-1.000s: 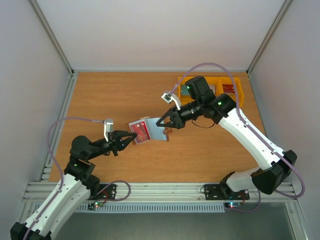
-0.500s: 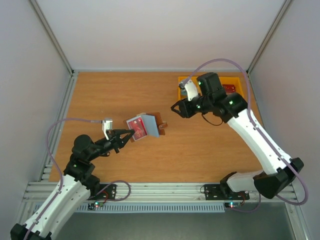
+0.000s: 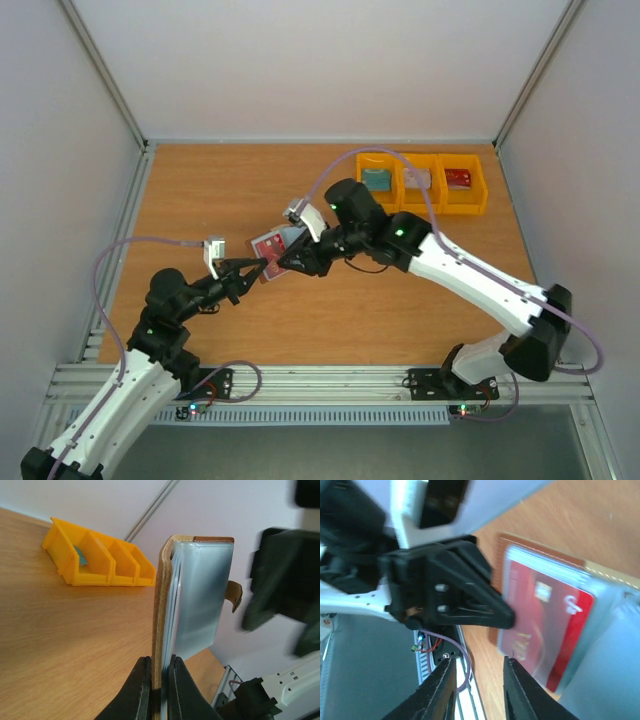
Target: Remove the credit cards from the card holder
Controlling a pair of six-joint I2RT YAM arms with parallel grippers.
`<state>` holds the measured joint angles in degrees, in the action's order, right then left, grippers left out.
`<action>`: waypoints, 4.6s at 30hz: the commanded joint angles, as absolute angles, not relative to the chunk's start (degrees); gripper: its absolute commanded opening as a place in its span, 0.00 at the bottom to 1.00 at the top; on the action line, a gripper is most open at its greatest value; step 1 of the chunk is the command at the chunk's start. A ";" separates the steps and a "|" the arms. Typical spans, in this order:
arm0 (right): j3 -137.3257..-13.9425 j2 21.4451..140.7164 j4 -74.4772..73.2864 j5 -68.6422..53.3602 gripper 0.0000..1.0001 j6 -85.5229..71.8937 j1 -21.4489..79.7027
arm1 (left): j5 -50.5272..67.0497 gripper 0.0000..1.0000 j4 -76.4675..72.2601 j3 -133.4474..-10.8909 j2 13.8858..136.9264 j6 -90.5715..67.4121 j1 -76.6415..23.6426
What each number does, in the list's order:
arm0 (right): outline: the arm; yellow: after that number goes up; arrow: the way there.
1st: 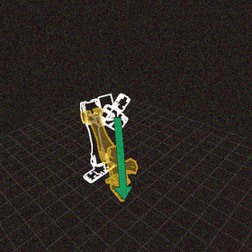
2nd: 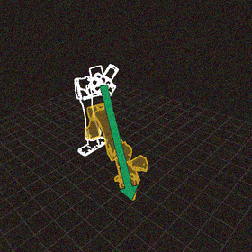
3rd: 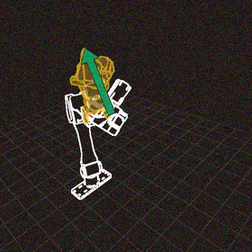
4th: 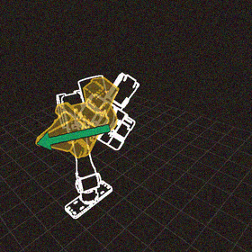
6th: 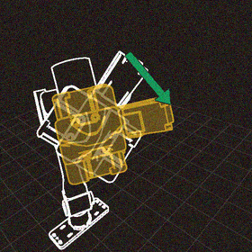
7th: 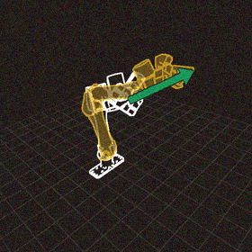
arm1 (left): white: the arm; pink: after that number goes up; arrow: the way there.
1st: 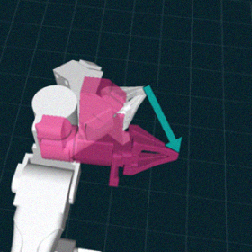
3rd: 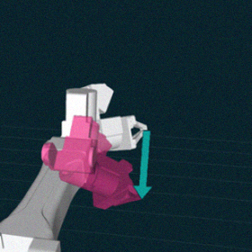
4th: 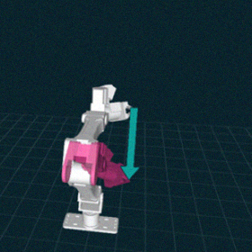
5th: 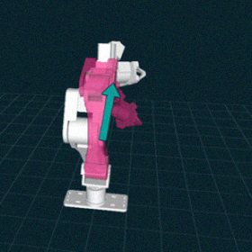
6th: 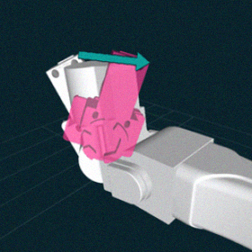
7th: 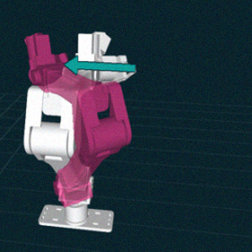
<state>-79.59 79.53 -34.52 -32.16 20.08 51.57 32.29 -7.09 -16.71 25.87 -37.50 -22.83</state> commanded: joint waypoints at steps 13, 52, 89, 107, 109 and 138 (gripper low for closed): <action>-75.16 81.12 -29.64 -38.76 0.40 17.36 45.70 | 46.02 0.00 -22.72 -16.05 24.27 -37.47 -22.59; -74.54 78.66 -31.34 -56.50 0.01 24.31 43.29 | 47.98 0.12 -25.84 -15.91 24.88 -39.02 -22.77; -73.17 77.61 -28.75 -60.63 0.13 20.58 37.48 | 44.87 0.00 -24.99 -16.17 25.69 -38.05 -22.85; -69.79 78.79 -26.86 -49.53 0.28 20.50 40.72 | 46.64 0.00 -27.35 -15.38 25.11 -36.20 -22.86; -70.48 79.50 -26.12 -49.80 0.29 20.94 41.90 | 47.03 0.00 -27.25 -15.42 24.89 -36.11 -22.85; -69.03 74.06 -16.47 -42.79 0.41 18.99 45.74 | 47.56 0.00 -30.93 -17.01 21.05 -33.88 -22.93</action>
<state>-66.28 73.32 -15.79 -47.94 15.62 43.20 45.58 -22.15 -15.29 22.48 -33.67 -22.50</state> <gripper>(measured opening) 0.399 0.046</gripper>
